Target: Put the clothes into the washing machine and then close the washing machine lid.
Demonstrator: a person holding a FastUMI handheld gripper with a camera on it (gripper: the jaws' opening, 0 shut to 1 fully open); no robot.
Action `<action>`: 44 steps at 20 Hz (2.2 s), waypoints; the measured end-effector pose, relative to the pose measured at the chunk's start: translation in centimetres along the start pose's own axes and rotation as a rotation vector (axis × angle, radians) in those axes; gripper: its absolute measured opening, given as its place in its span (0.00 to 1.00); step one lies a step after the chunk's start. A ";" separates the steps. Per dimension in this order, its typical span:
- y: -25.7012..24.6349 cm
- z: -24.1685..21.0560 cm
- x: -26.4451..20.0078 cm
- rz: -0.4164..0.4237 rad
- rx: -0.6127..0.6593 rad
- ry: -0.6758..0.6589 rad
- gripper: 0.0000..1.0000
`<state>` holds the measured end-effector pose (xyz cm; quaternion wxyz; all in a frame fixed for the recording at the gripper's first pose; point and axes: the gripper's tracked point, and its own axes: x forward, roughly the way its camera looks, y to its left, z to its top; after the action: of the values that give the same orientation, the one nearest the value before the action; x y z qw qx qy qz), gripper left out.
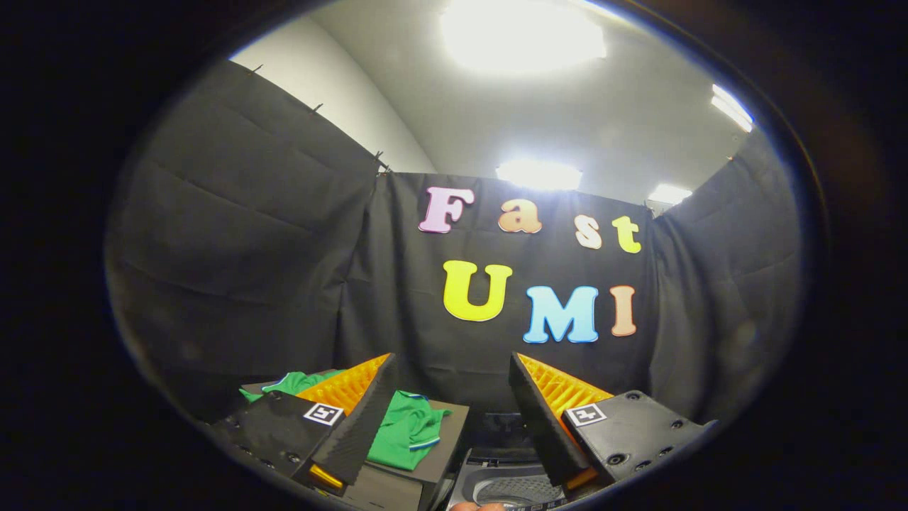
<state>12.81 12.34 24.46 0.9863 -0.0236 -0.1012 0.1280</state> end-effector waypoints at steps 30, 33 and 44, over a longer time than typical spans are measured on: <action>15.0 -20.3 17.3 0.165 0.153 1.024 0.97; 15.2 -21.3 17.3 0.153 0.134 1.049 0.97; 15.5 -24.1 16.6 0.184 0.122 1.109 0.97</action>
<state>29.69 31.09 2.94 0.8762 -0.0391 0.4423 0.1873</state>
